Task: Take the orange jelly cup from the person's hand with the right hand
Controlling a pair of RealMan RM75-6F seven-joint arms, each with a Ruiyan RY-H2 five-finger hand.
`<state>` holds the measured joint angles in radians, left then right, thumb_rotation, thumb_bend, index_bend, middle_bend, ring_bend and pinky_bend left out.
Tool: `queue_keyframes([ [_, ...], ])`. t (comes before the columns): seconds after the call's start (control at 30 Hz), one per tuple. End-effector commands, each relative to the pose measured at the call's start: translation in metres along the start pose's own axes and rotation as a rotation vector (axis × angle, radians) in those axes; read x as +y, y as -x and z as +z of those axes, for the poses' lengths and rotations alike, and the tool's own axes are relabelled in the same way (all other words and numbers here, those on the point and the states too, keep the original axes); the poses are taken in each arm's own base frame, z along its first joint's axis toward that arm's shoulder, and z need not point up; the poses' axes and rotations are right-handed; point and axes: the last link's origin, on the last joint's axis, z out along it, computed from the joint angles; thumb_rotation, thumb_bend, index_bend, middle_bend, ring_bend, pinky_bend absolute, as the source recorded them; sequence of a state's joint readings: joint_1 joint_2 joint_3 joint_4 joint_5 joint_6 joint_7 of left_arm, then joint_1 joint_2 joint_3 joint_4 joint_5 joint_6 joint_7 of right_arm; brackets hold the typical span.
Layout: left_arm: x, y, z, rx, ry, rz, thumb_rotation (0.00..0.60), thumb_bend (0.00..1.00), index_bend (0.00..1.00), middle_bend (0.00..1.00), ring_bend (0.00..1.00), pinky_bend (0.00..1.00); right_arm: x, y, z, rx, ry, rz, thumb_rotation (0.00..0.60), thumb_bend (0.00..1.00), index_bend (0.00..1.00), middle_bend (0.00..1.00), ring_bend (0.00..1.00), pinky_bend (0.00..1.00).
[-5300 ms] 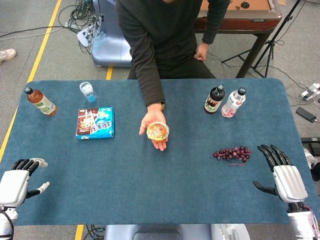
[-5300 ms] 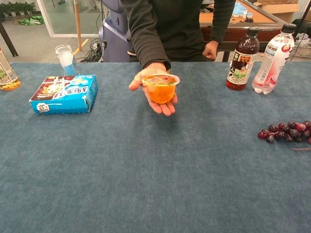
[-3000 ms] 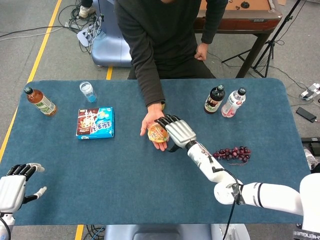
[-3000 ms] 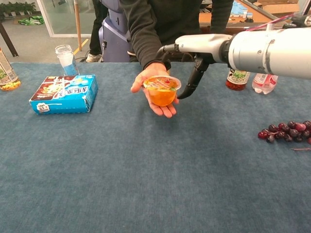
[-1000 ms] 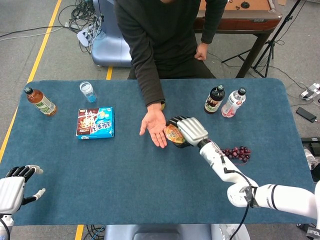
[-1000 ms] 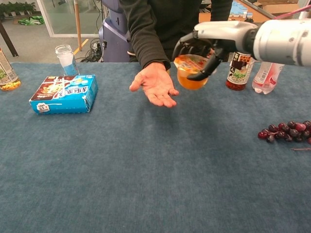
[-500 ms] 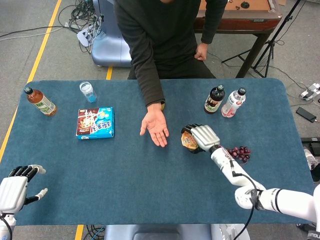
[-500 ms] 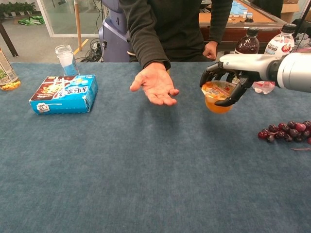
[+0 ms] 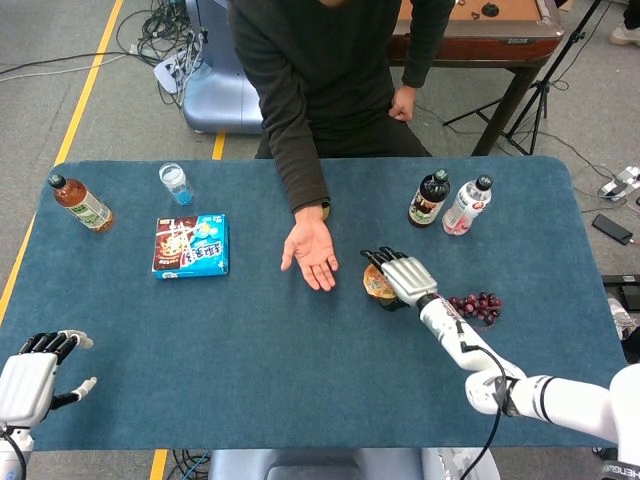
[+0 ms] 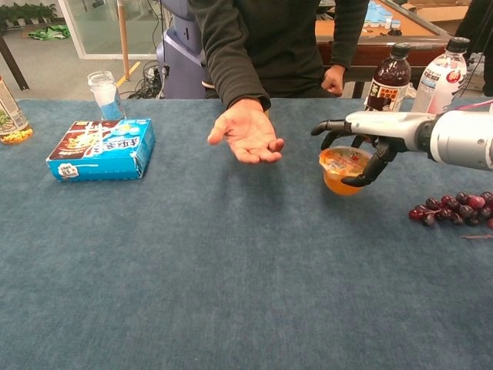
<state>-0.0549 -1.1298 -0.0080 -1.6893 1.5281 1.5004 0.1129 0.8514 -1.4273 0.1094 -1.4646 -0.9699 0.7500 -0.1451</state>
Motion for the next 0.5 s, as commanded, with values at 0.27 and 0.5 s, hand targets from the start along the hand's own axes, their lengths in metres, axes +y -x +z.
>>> queue_keyframes([
  [0.27, 0.001, 0.001, 0.004, 0.001, 0.007, 0.0, 0.6, 0.17, 0.41, 0.35, 0.29, 0.22, 0.01, -0.027, -0.046, 0.124, 0.008, -0.012, 0.6, 0.29, 0.0, 0.07, 0.0, 0.12],
  [0.5, 0.0, 0.002, 0.008, 0.0, 0.005, -0.001, 0.6, 0.17, 0.41, 0.35, 0.29, 0.22, 0.027, -0.04, -0.107, 0.226, 0.086, -0.006, 0.6, 0.29, 0.0, 0.07, 0.0, 0.12],
])
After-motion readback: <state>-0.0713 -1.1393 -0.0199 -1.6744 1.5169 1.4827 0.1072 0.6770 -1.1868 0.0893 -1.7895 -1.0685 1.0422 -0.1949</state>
